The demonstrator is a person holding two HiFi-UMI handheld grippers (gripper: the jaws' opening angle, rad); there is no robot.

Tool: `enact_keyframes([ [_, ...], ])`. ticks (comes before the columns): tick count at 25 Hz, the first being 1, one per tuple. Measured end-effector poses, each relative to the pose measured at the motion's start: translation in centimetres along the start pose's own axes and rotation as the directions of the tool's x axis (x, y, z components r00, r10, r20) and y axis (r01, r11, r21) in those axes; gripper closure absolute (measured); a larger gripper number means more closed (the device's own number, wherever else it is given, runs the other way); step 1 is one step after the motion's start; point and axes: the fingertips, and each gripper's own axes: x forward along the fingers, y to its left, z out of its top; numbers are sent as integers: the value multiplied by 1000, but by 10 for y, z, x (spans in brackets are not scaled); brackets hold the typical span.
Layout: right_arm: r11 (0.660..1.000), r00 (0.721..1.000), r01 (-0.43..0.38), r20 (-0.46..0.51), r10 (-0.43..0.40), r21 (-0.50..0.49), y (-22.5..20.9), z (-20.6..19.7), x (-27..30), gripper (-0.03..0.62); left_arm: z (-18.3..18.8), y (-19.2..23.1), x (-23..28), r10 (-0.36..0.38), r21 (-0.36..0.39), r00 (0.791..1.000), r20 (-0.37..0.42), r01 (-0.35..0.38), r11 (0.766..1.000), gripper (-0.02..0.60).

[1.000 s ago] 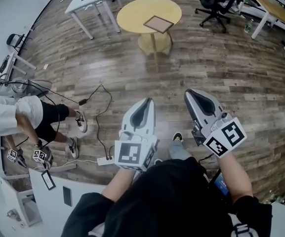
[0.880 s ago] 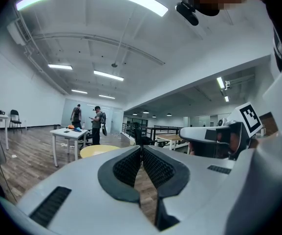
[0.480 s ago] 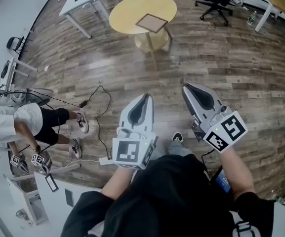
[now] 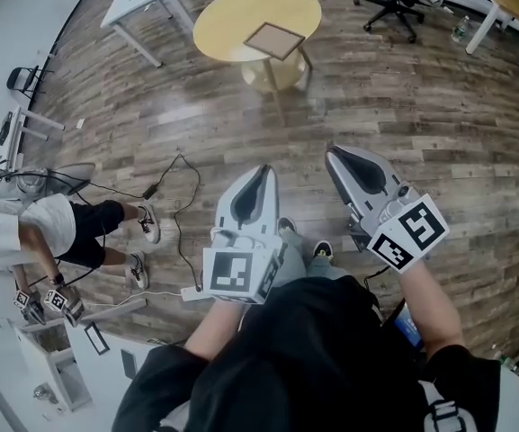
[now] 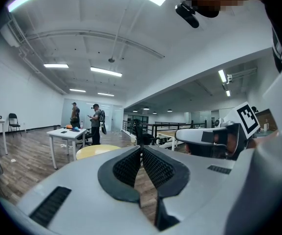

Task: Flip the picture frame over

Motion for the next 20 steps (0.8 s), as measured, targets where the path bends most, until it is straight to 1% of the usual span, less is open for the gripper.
enact_keyframes([
  [4,1000,1000,11,-17,-11,-1,-15,-4,27,576,-6,22,20,-4,-18,1000,-17,3,1000,547],
  [13,999,998,49,-46,-50,-10,-47,-10,112,576,-2,91,78,-59,-52,998,-21,58,997,548],
  [17,999,997,45,-57,-45,-12,-53,-14,151,576,0,121,95,-72,-56,997,-12,72,996,546],
  [20,999,997,30,-69,-31,-21,-50,-17,181,576,-4,148,106,-62,-73,998,-27,60,996,546],
])
